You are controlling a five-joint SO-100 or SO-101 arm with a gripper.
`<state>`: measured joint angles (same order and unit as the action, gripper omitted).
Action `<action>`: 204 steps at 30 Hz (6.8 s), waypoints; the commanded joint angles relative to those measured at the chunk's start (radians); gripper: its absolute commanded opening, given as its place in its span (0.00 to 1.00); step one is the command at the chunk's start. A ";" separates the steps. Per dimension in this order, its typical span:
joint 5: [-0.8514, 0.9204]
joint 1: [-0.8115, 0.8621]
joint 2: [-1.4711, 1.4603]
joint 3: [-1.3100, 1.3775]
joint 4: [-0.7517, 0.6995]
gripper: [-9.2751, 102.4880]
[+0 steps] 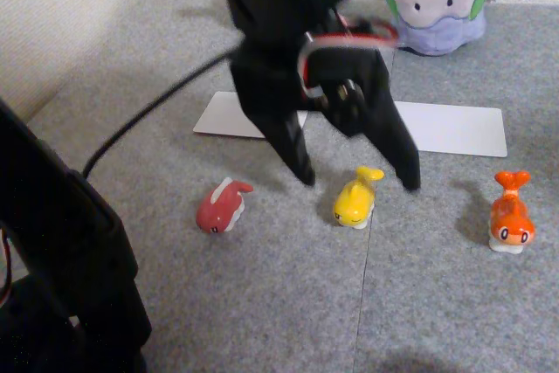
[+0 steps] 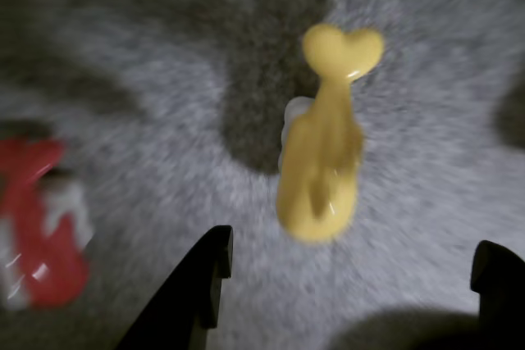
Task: Wooper wants to eat egg sudhi, and Goomy wants to eat shrimp sushi
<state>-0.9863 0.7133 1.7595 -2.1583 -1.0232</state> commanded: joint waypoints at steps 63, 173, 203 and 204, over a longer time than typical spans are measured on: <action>-0.482 -0.546 -0.471 0.721 -0.084 0.47; -0.084 -0.081 -1.022 1.506 -0.374 0.37; -0.657 -0.939 0.476 0.399 -0.420 0.39; -0.658 -0.942 0.529 0.304 -0.365 0.39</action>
<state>-1.6368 -0.2025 2.1123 -1.7089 -1.4818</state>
